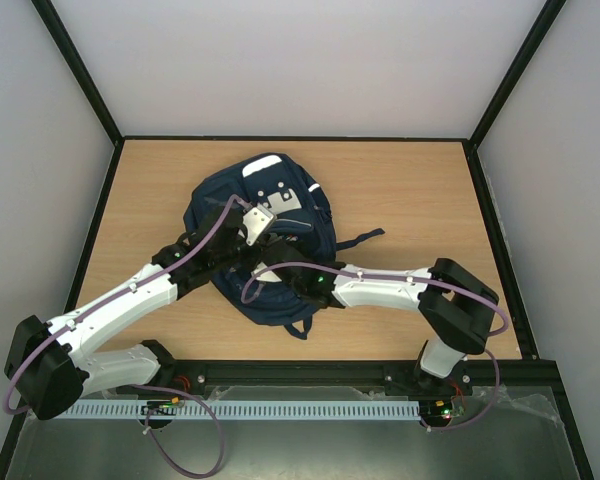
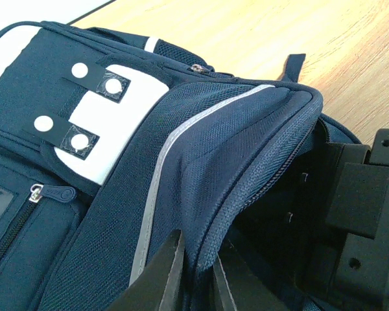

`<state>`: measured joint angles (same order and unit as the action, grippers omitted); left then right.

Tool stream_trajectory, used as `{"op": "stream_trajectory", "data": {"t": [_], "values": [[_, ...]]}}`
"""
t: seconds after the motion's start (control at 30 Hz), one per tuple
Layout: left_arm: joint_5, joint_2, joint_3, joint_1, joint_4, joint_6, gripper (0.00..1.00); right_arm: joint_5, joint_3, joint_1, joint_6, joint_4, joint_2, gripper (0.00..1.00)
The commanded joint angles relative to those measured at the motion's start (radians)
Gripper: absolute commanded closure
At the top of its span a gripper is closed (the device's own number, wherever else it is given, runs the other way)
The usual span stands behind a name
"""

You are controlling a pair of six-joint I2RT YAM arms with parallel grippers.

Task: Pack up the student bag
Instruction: Place the stationery in the student bag, then zip the student bag at the center of the board.

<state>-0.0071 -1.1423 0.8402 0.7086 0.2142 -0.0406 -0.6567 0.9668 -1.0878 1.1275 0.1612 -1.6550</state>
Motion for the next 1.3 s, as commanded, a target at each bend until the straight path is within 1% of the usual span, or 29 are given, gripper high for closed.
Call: {"op": "stream_trajectory", "data": {"t": [0.0,0.17,0.3,0.4,0.47,0.53,0.63,0.67,0.73,0.8,0.87,0.97,1.07,1.1,1.17,1.23,1.27], "values": [[0.007,0.009,0.020,0.006,-0.062,0.010,0.89,0.012,-0.021,0.000,-0.047,-0.059,0.041,0.68],[0.005,0.006,0.020,0.006,-0.063,0.008,0.89,0.041,-0.034,-0.013,-0.118,-0.163,0.111,0.68],[-0.004,0.004,0.019,0.006,-0.064,0.007,0.89,0.048,-0.067,-0.037,-0.155,-0.238,0.211,0.68],[-0.014,0.000,0.019,0.006,-0.061,0.005,0.89,0.140,-0.039,-0.038,-0.256,-0.373,0.297,0.67],[-0.023,-0.002,0.017,0.006,-0.061,0.004,0.89,0.231,-0.027,-0.037,-0.319,-0.450,0.360,0.67],[-0.024,-0.005,0.016,0.006,-0.060,-0.001,0.88,0.294,-0.044,-0.027,-0.374,-0.467,0.430,0.64],[0.035,-0.017,0.022,0.007,-0.054,-0.007,0.76,0.358,-0.082,0.061,-0.431,-0.452,0.499,0.61],[0.056,-0.023,0.026,0.010,-0.049,-0.006,0.72,0.379,-0.088,0.111,-0.464,-0.437,0.511,0.60],[0.099,-0.039,0.041,0.018,-0.036,-0.007,0.65,0.478,-0.083,0.245,-0.548,-0.416,0.525,0.59],[0.145,-0.053,0.058,0.028,-0.019,-0.008,0.59,0.636,-0.063,0.394,-0.641,-0.403,0.515,0.57],[0.189,-0.074,0.079,0.035,0.008,-0.014,0.53,0.737,-0.040,0.513,-0.729,-0.391,0.478,0.56],[0.224,-0.079,0.106,0.035,0.040,-0.009,0.49,0.869,0.000,0.634,-0.846,-0.375,0.417,0.53],[0.212,-0.049,0.117,0.035,0.032,-0.002,0.42,0.953,0.059,0.678,-0.936,-0.370,0.342,0.51],[0.173,-0.032,0.120,0.035,0.018,0.010,0.40,0.967,0.079,0.682,-0.963,-0.369,0.317,0.50],[0.095,0.011,0.104,0.020,-0.027,0.048,0.30,0.999,0.129,0.683,-1.001,-0.381,0.263,0.49],[0.011,0.052,0.076,-0.018,-0.081,0.115,0.20,1.039,0.187,0.684,-1.026,-0.410,0.208,0.48],[-0.020,0.061,0.068,-0.052,-0.090,0.162,0.18,1.059,0.217,0.683,-1.035,-0.425,0.182,0.47]]}}
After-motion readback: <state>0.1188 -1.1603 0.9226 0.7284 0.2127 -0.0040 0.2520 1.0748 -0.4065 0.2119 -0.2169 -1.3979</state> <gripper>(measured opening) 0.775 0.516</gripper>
